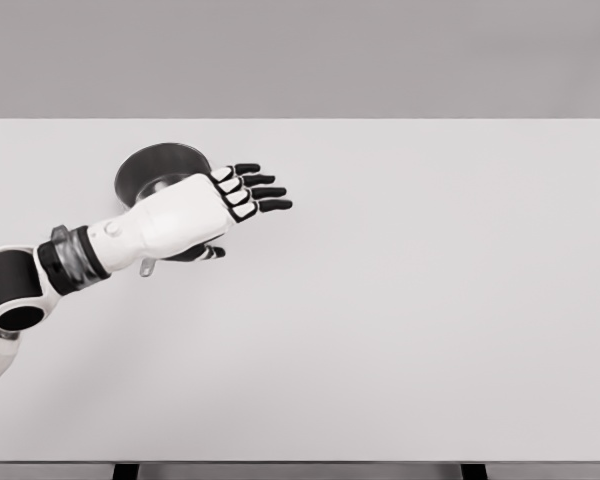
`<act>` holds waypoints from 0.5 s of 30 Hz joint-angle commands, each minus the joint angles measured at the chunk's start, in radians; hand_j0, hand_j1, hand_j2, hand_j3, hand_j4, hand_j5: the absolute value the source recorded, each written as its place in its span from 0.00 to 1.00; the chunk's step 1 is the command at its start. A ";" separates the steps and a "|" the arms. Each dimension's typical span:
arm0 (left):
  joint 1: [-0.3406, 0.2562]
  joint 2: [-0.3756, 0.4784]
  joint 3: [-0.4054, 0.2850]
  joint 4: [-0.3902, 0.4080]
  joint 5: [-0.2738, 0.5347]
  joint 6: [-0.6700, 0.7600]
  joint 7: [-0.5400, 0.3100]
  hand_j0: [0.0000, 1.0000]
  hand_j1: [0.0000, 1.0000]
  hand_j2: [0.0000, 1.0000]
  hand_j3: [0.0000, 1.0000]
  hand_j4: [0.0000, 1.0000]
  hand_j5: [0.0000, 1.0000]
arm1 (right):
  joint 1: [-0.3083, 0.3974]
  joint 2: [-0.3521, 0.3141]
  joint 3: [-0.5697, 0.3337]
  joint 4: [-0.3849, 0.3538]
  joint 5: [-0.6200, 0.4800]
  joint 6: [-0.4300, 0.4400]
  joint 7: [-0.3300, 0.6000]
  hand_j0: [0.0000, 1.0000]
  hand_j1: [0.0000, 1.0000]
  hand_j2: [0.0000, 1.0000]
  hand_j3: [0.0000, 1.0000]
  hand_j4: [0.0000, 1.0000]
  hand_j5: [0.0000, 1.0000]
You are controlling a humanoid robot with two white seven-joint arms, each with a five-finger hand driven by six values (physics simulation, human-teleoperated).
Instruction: Rotate pot handle
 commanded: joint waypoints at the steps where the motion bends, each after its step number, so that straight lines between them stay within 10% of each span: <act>1: 0.000 -0.016 -0.015 0.023 -0.020 0.001 -0.001 1.00 1.00 1.00 1.00 1.00 1.00 | 0.000 0.000 0.000 0.000 0.000 0.000 0.000 1.00 1.00 1.00 1.00 1.00 1.00; 15: -0.008 -0.057 -0.034 0.097 -0.094 0.081 -0.088 1.00 1.00 1.00 1.00 1.00 1.00 | 0.000 0.000 0.000 0.000 0.000 -0.002 0.000 1.00 1.00 1.00 1.00 1.00 1.00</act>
